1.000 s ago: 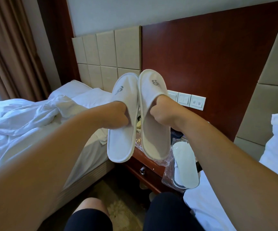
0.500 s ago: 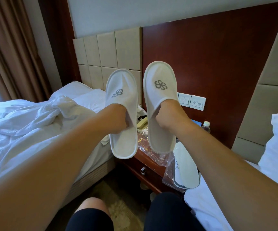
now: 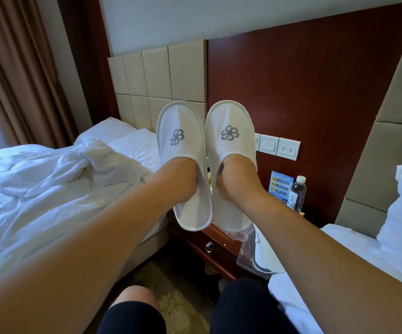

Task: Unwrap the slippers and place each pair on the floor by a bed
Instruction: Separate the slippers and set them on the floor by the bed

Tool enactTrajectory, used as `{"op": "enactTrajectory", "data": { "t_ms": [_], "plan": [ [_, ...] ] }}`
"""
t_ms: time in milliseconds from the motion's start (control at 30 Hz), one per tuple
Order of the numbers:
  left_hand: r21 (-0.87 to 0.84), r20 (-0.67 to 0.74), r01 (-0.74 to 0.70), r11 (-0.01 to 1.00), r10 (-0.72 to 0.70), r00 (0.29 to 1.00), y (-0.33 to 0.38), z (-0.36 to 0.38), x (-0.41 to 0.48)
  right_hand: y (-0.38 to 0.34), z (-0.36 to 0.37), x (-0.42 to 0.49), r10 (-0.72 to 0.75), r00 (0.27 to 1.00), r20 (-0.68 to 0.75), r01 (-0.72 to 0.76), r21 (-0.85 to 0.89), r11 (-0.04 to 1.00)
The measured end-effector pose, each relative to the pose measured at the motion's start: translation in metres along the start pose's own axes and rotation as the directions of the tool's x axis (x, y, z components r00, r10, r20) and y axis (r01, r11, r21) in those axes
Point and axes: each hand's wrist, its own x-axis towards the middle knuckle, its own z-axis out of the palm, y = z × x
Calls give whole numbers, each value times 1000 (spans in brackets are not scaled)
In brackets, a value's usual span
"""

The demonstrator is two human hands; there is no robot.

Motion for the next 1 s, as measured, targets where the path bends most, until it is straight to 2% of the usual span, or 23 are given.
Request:
{"op": "enactTrajectory", "data": {
  "t_ms": [67, 133, 167, 300, 333, 400, 433, 500, 533, 567, 633, 667, 733, 767, 800, 867, 900, 1000],
  "plan": [
    [-88, -105, -41, 995, 31, 994, -1, 0, -5, 1, 4, 1, 41, 996, 78, -41, 1, 999],
    [-36, -50, -39, 999, 38, 998, 0, 4, -5, 3, 5, 3, 60, 991, 123, -64, 29, 998],
    [-9, 13, -13, 1000, 13, 1000, 2, 0, -2, 3, 5, 3, 34, 994, 103, -41, 64, 997],
    [-118, 183, 110, 987, -87, 979, 9, 7, 1, 4, 8, -9, -118, 988, -95, 143, 330, 933],
    [-90, 156, 55, 994, -40, 987, 9, 12, 1, 3, 10, -11, -120, 985, -121, 155, 335, 930],
    [-249, 71, 14, 968, 4, 997, 9, 12, 8, 1, 12, -13, -110, 982, -156, 153, 295, 943],
    [-210, 120, -3, 978, 29, 992, 12, 8, 2, 1, 13, -12, -92, 979, -179, 141, 284, 948],
    [-183, 233, 56, 981, -12, 972, 19, 10, -2, 0, 14, -13, -55, 970, -239, 131, 316, 940],
    [-313, 181, 60, 948, -2, 983, 20, 12, -2, 1, 16, -14, -50, 957, -287, 147, 328, 933],
    [-438, 42, -39, 898, 63, 997, 17, 13, -4, 0, 15, -15, -45, 944, -326, 162, 342, 925],
    [-392, -116, -299, 870, 275, 954, 12, 1, -13, 0, 12, -14, 3, 942, -337, 132, 375, 918],
    [-453, -125, -343, 823, 322, 938, 9, -4, -17, 2, 12, -11, 34, 951, -308, 95, 394, 914],
    [-546, -77, -379, 747, 406, 911, 7, -15, -23, 6, 12, -7, 69, 962, -264, 6, 274, 962],
    [-619, -77, -355, 700, 395, 915, 5, -21, -23, 9, 12, -6, 77, 962, -263, -25, 195, 981],
    [-684, -98, -339, 645, 379, 920, 5, -28, -22, 13, 13, -5, 97, 956, -276, -43, 195, 980],
    [-796, -178, -322, 512, 310, 934, -1, -39, -20, 15, 11, -4, 157, 937, -311, -56, 309, 949],
    [-796, -258, -342, 500, 230, 938, -4, -41, -17, 15, 10, -4, 162, 930, -331, -51, 318, 947],
    [-690, -482, -339, 639, -57, 874, -19, -42, -5, 11, 8, -7, 87, 920, -383, 13, 250, 968]
  ]
}}
